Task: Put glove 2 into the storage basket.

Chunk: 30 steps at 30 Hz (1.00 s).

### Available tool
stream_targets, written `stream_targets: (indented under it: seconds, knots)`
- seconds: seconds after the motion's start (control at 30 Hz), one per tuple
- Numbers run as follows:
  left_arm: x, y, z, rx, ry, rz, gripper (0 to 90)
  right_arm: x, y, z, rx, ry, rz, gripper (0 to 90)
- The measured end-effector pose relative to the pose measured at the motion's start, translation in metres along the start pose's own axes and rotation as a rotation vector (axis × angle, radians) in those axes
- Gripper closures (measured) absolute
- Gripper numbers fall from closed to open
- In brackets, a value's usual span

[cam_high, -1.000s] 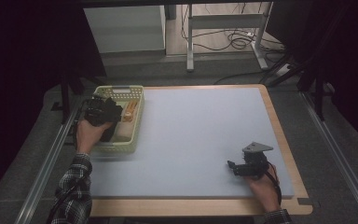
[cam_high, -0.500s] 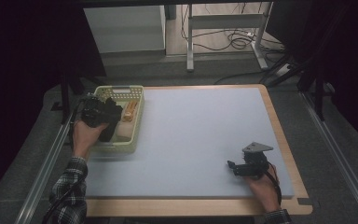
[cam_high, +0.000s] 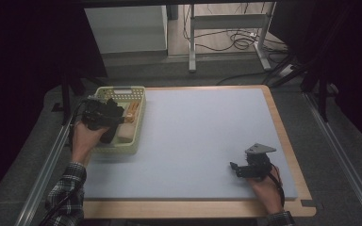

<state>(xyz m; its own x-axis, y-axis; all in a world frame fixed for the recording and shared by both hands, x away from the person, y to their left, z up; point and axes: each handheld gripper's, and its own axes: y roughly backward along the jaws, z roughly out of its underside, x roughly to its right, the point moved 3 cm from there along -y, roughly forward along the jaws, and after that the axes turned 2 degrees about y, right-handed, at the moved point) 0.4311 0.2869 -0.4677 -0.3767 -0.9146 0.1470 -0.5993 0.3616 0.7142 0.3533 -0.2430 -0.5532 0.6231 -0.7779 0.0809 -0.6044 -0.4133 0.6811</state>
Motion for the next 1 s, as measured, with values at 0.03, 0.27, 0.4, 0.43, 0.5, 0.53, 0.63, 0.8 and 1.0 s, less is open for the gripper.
stream_targets:
  seconds: [0.03, 0.27, 0.4, 0.43, 0.5, 0.53, 0.63, 0.8, 1.0]
  knots:
    - [0.001, 0.001, 0.0, 0.0, -0.005, 0.004, 5.1, 0.0, 0.0, 0.0, 0.0, 0.0, 0.0, 15.4]
    - [0.018, 0.004, -0.001, 0.011, -0.048, 0.037, 4.3, 0.0, 0.0, 0.0, -0.001, 0.0, 0.0, 15.4]
    - [0.029, 0.003, -0.001, 0.007, -0.088, 0.044, 3.7, 0.0, 0.0, 0.0, 0.0, 0.001, 0.0, 15.4]
    - [0.032, 0.003, -0.001, 0.006, -0.097, 0.046, 3.6, 0.0, 0.0, 0.0, -0.001, 0.001, 0.0, 15.4]
    - [0.038, 0.003, -0.001, 0.006, -0.111, 0.053, 3.5, 0.0, 0.0, 0.0, 0.0, 0.001, 0.0, 15.4]
    - [0.04, 0.002, -0.001, 0.006, -0.118, 0.055, 3.4, 0.0, 0.0, 0.0, 0.0, 0.001, 0.0, 15.4]
    - [0.049, 0.001, -0.001, 0.006, -0.143, 0.063, 3.0, 0.0, 0.0, 0.0, -0.001, 0.001, 0.0, 15.4]
    - [0.063, 0.0, -0.002, 0.014, -0.172, 0.082, 2.9, 0.0, 0.0, 0.0, 0.0, 0.0, 0.001, 15.4]
    - [0.082, -0.003, -0.003, 0.021, -0.209, 0.11, 2.6, 0.0, 0.0, 0.0, 0.0, 0.001, 0.001, 15.4]
